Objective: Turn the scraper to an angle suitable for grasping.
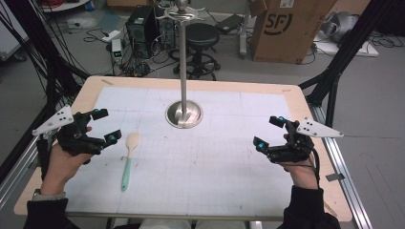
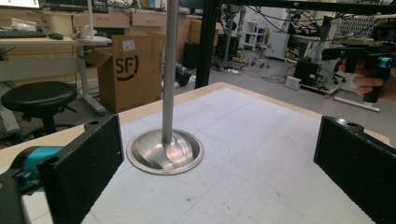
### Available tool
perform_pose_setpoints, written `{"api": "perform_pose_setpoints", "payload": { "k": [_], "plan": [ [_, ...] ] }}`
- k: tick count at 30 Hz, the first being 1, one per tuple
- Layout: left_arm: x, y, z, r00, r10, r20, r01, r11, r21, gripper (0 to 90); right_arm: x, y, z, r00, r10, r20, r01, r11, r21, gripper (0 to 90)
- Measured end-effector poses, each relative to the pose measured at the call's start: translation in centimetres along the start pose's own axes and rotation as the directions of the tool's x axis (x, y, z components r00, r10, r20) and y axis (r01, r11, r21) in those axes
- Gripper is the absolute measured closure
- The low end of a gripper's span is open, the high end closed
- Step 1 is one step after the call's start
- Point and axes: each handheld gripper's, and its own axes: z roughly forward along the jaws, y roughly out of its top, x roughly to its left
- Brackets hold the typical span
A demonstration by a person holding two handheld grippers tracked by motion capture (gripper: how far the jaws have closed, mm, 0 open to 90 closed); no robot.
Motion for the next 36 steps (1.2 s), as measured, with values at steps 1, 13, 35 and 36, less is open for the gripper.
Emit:
{"api": "perform_pose_setpoints", "payload": {
  "k": [1, 13, 35, 36],
  "plan": [
    [0.0, 0.0, 0.0, 1.0, -0.001, 0.0, 0.001, 1.0, 0.0, 1.9, 0.0, 0.0, 0.0, 1.0, 0.002, 0.001, -0.002, 1.0, -0.001, 1.0],
    [0.2, -0.4, 0.3, 0.9987, 0.017, -0.048, -0.014, 0.9986, 0.05, 2.0, -0.1, -0.1, 0.1, 1.0, 0.004, 0.001, -0.004, 1.0, 0.008, 1.0],
    [1.6, -5.3, 1.9, 0.9865, 0.03, -0.161, 0.035, 0.9219, 0.386, 89.8, -0.3, -0.5, 0.2, 0.9999, 0.012, -0.001, -0.012, 1.0, 0.022, 1.0],
    [1.9, -5.6, 2.0, 0.9855, 0.024, -0.168, 0.048, 0.9108, 0.41, 89.8, -0.3, -0.5, 0.2, 0.9999, 0.013, -0.001, -0.013, 1.0, 0.021, 1.0]
  ]
}}
